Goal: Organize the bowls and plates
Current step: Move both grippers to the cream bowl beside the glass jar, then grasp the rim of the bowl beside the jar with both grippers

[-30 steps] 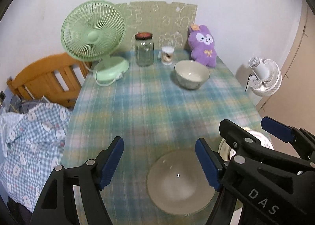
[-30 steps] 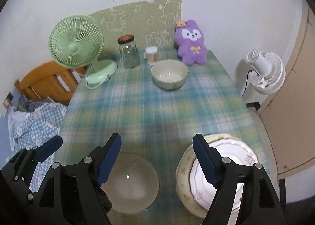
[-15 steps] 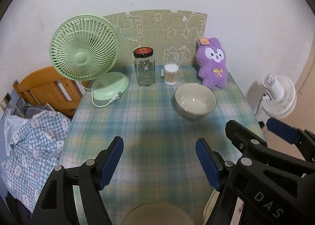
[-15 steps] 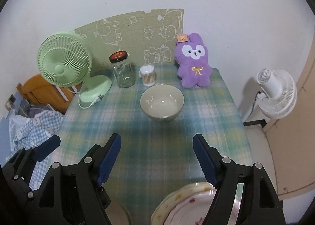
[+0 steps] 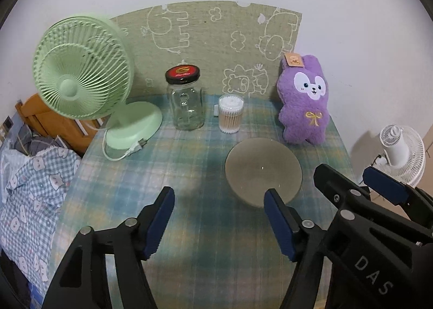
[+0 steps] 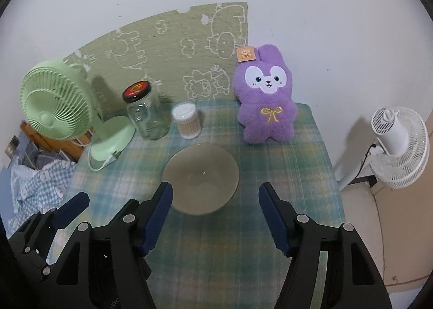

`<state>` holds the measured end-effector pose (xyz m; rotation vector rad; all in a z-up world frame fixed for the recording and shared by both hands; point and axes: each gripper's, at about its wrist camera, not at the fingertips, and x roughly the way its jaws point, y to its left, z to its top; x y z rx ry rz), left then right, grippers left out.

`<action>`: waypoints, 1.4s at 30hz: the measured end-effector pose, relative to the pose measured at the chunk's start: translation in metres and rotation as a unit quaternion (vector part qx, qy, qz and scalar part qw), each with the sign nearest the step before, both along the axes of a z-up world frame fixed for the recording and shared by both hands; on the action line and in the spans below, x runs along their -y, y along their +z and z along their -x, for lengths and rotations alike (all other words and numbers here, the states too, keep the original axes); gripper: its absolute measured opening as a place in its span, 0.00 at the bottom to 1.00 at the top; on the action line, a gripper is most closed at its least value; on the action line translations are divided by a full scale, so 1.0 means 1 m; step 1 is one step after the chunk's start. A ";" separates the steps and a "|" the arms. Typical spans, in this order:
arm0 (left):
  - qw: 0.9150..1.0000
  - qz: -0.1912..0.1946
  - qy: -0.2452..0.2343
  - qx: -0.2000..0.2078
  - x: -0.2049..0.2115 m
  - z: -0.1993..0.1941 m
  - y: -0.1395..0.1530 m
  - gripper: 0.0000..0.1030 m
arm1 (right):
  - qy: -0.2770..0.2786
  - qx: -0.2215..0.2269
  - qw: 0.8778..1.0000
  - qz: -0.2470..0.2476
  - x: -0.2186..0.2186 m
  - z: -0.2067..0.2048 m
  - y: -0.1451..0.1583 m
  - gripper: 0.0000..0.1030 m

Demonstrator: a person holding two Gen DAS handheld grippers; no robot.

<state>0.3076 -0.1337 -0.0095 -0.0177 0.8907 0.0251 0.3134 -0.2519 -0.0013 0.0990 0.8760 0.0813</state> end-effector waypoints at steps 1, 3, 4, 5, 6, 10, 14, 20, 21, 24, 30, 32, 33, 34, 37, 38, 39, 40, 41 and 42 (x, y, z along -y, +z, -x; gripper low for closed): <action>1.000 -0.003 -0.001 0.001 0.003 -0.006 -0.003 0.65 | -0.001 -0.002 1.000 0.002 0.002 -0.008 -0.004 0.67; 1.000 -0.005 -0.002 -0.001 0.009 -0.017 -0.009 0.63 | 0.000 -0.005 1.000 0.003 0.005 -0.019 -0.011 0.64; 1.000 -0.005 -0.004 -0.003 0.011 -0.022 -0.012 0.62 | -0.001 -0.008 1.000 0.004 0.007 -0.025 -0.016 0.63; 1.000 -0.006 -0.006 -0.005 0.013 -0.027 -0.016 0.60 | -0.001 -0.009 1.000 0.005 0.007 -0.029 -0.019 0.63; 1.000 -0.006 -0.008 -0.007 0.015 -0.033 -0.020 0.59 | -0.002 -0.011 1.000 0.005 0.009 -0.035 -0.024 0.63; 1.000 -0.017 -0.013 -0.020 0.023 -0.054 -0.039 0.53 | -0.001 -0.027 1.000 0.004 0.011 -0.057 -0.045 0.57; 0.999 -0.018 -0.015 -0.035 0.026 -0.072 -0.059 0.48 | -0.004 -0.045 0.999 0.002 0.012 -0.075 -0.068 0.54; 0.998 -0.015 -0.009 -0.062 0.026 -0.089 -0.085 0.42 | -0.005 -0.074 0.997 -0.013 0.015 -0.094 -0.098 0.44; 0.998 -0.016 -0.007 -0.063 0.026 -0.090 -0.088 0.42 | -0.004 -0.077 0.997 -0.013 0.015 -0.096 -0.103 0.43; 0.998 -0.021 -0.006 -0.065 0.029 -0.094 -0.096 0.40 | -0.003 -0.083 0.996 -0.014 0.013 -0.101 -0.111 0.37; 0.997 -0.038 0.002 -0.064 0.029 -0.099 -0.100 0.31 | 0.006 -0.081 0.997 -0.010 0.009 -0.108 -0.116 0.23; 0.997 -0.039 0.003 -0.065 0.028 -0.101 -0.102 0.30 | 0.006 -0.082 0.997 -0.009 0.008 -0.110 -0.117 0.23; 0.997 -0.038 0.004 -0.065 0.027 -0.102 -0.102 0.30 | 0.005 -0.083 0.997 -0.009 0.009 -0.111 -0.118 0.23; 0.997 -0.038 0.005 -0.066 0.027 -0.103 -0.103 0.29 | 0.002 -0.083 0.996 -0.008 0.009 -0.111 -0.118 0.21; 0.997 -0.038 0.012 -0.063 0.026 -0.103 -0.104 0.25 | -0.003 -0.083 0.997 -0.002 0.008 -0.111 -0.117 0.19; 0.997 -0.038 0.013 -0.064 0.025 -0.103 -0.104 0.24 | -0.003 -0.084 0.996 -0.001 0.008 -0.111 -0.117 0.19; 0.997 -0.039 0.013 -0.064 0.025 -0.103 -0.103 0.24 | -0.003 -0.085 0.996 0.000 0.008 -0.111 -0.117 0.19; 0.997 -0.039 0.012 -0.064 0.025 -0.103 -0.103 0.23 | -0.004 -0.085 0.996 0.001 0.008 -0.110 -0.117 0.19; 0.997 -0.039 0.011 -0.065 0.025 -0.103 -0.103 0.23 | -0.005 -0.086 0.996 0.001 0.007 -0.110 -0.117 0.19; 0.997 -0.038 0.010 -0.067 0.025 -0.102 -0.102 0.23 | -0.007 -0.087 0.996 0.002 0.007 -0.109 -0.116 0.19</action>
